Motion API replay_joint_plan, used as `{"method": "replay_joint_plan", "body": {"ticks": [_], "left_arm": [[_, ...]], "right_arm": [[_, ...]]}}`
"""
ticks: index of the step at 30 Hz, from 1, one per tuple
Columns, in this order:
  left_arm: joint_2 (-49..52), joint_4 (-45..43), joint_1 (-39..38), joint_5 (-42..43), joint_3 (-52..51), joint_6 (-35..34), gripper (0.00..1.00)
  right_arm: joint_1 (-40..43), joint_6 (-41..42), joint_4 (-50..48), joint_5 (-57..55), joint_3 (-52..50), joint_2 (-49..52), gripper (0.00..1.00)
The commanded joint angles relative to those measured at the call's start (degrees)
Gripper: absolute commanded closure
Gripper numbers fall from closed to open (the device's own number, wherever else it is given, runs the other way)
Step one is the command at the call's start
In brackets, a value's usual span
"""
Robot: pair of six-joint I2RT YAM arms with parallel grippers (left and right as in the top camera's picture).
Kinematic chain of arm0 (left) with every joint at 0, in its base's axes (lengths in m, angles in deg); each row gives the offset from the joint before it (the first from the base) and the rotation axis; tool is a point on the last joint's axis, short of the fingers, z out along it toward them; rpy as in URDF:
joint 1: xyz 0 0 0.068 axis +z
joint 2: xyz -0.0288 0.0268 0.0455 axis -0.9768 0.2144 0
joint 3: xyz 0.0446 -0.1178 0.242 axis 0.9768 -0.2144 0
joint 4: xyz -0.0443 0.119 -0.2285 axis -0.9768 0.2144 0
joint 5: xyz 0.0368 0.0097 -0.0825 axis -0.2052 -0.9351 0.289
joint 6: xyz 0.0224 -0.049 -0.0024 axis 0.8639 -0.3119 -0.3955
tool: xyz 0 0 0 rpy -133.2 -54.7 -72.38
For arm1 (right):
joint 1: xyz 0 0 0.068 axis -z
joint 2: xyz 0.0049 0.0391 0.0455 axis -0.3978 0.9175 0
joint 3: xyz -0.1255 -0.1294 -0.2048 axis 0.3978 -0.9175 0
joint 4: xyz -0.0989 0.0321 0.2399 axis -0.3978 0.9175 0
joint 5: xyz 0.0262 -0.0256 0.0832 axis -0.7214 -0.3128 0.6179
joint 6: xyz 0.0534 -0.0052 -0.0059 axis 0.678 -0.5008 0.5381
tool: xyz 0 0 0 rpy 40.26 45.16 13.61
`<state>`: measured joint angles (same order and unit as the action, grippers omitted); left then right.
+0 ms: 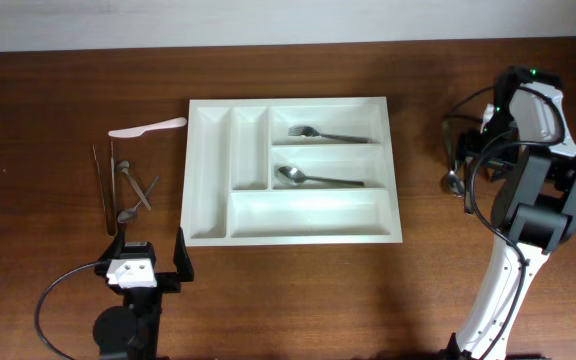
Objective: Pack container
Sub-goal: 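Move the right gripper over the remaining fork on the right, then lower the right gripper and grasp the fork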
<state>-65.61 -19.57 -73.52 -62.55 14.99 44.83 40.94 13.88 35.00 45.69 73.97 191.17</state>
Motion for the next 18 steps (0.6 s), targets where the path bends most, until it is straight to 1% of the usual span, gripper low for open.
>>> {"method": "replay_joint_plan", "body": {"ticks": [1,5,7,8,9,10,11,13,14,16,18], "left_arm": [[-0.5,-0.1,-0.2,0.6,-0.3,0.9,0.01],[-0.5,-0.1,-0.2,0.6,-0.3,0.9,0.01],[-0.5,-0.1,-0.2,0.6,-0.3,0.9,0.01],[-0.5,-0.1,-0.2,0.6,-0.3,0.9,0.01],[-0.5,-0.1,-0.2,0.6,-0.3,0.9,0.01],[-0.5,-0.1,-0.2,0.6,-0.3,0.9,0.01],[-0.5,-0.1,-0.2,0.6,-0.3,0.9,0.01],[-0.5,-0.1,-0.2,0.6,-0.3,0.9,0.01],[-0.5,-0.1,-0.2,0.6,-0.3,0.9,0.01],[-0.5,-0.1,-0.2,0.6,-0.3,0.9,0.01],[-0.5,-0.1,-0.2,0.6,-0.3,0.9,0.01]], "right_arm": [[0.2,-0.2,-1.5,-1.3,-2.7,-0.3,0.28],[0.2,-0.3,-2.7,-1.1,-3.0,-0.3,0.36],[0.2,-0.3,-3.2,-1.1,-3.0,-0.3,0.41],[0.3,-0.3,-3.4,-1.1,-3.0,-0.3,0.45],[0.2,-0.3,-3.7,-1.1,-3.0,-0.3,0.53],[0.2,-0.3,-3.8,-1.1,-3.0,-0.3,0.56],[0.2,-0.3,-4.2,-1.1,-3.0,-0.3,0.62],[0.2,-0.3,-4.5,-1.1,-3.0,-0.3,0.67],[0.3,-0.3,-4.7,-1.1,-3.0,-0.3,0.71],[0.3,-0.3,-5.1,-1.1,-3.0,-0.3,0.73],[0.2,-0.3,-5.2,-1.1,-3.0,-0.3,0.79]]}}
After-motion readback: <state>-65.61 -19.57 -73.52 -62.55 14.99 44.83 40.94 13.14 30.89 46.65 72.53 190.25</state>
